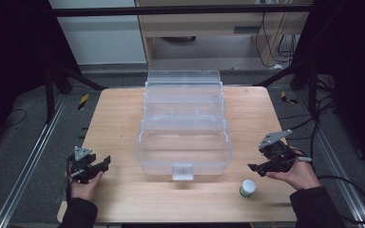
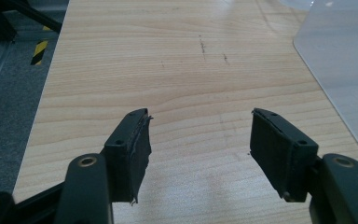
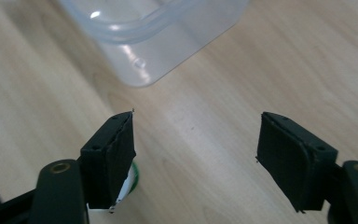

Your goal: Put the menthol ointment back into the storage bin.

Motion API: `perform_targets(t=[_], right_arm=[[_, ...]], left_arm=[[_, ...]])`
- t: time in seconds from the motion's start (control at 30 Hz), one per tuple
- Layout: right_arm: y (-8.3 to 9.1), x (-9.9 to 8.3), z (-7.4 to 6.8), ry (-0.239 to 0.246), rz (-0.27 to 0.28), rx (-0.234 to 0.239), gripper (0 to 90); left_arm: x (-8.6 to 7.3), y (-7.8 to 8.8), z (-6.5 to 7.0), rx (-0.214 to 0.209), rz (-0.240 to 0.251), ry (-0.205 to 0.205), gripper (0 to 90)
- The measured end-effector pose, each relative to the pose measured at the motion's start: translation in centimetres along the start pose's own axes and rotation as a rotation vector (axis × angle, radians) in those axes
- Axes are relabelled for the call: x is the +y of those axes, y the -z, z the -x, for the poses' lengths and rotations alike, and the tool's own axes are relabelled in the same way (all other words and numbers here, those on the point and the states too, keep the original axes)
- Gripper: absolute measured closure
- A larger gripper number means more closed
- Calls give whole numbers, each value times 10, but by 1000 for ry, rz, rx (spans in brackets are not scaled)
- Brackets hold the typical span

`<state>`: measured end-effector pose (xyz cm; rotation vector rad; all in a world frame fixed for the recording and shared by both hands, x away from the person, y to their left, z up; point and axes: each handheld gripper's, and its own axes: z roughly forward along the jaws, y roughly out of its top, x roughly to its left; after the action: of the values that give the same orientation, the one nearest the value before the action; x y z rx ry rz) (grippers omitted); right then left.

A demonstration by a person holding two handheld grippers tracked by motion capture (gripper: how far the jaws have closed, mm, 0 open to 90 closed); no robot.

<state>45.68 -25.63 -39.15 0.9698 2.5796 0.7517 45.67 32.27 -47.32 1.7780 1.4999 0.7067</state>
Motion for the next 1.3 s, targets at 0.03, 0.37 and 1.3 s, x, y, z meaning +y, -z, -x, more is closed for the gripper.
perform_targets(t=[0.03, 0.37, 1.3], right_arm=[[-1, 2, -2, 12, -22, 11, 268], [0, 11, -15, 96, -88, 59, 262], [-18, 5, -39, 216, -263, 163, 314]], left_arm=[[0, 0, 0, -1, -1, -1, 375], [0, 0, 1, -4, -2, -6, 375], [0, -2, 2, -14, -13, -21, 374]])
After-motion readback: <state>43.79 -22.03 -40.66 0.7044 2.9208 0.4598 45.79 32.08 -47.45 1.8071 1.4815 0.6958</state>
